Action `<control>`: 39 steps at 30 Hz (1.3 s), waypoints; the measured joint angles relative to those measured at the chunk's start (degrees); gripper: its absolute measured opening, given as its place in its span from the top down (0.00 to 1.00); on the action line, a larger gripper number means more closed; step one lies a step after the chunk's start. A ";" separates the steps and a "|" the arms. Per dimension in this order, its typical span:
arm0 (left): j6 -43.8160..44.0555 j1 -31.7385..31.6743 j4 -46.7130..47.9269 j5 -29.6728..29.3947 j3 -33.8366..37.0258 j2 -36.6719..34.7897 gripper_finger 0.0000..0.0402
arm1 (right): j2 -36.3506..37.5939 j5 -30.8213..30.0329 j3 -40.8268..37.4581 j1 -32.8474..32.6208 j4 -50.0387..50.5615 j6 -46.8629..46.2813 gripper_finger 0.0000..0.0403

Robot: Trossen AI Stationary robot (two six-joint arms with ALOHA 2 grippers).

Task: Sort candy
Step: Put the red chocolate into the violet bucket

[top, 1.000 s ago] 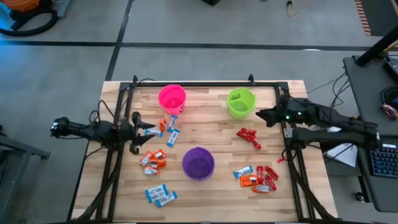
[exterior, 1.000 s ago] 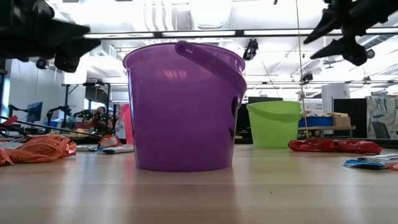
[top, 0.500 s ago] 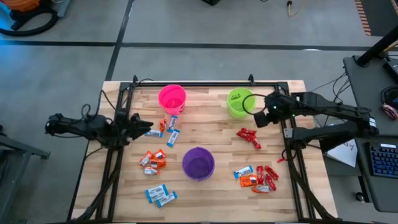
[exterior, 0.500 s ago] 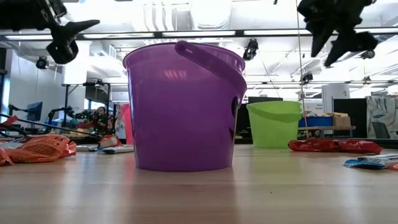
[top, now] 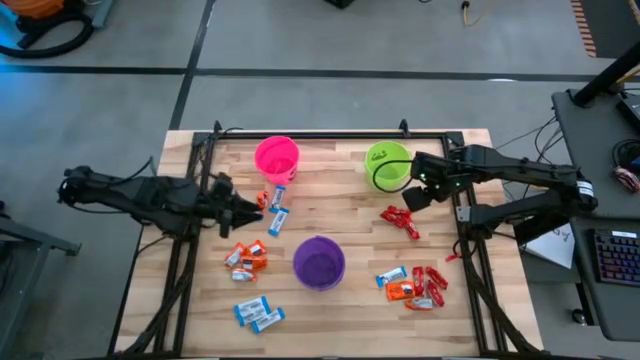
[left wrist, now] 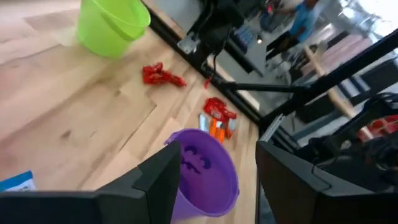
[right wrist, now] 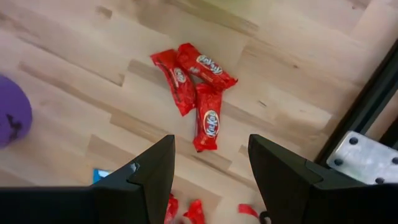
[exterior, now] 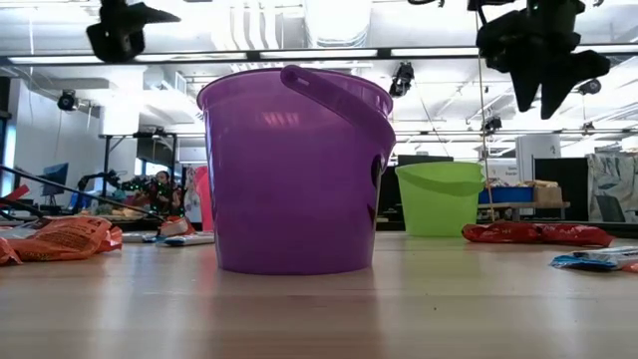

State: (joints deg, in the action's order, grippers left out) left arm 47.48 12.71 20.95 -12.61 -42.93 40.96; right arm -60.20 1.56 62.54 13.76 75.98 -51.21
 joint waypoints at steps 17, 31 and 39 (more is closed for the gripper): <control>-8.47 0.26 2.64 10.62 -21.97 24.32 0.52 | -7.13 0.09 -0.63 -0.51 0.04 6.43 0.51; -11.03 -0.90 6.84 8.13 -26.78 26.55 0.52 | -7.06 4.90 -8.44 -3.44 -5.03 -0.25 0.51; -12.91 -0.92 11.35 2.61 -26.74 23.85 0.52 | -7.11 4.46 -17.90 -5.98 -15.75 -0.48 0.51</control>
State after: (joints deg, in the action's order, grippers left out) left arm 34.58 11.79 32.30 -10.00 -69.67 64.80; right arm -67.31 6.02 44.64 7.78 60.23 -51.69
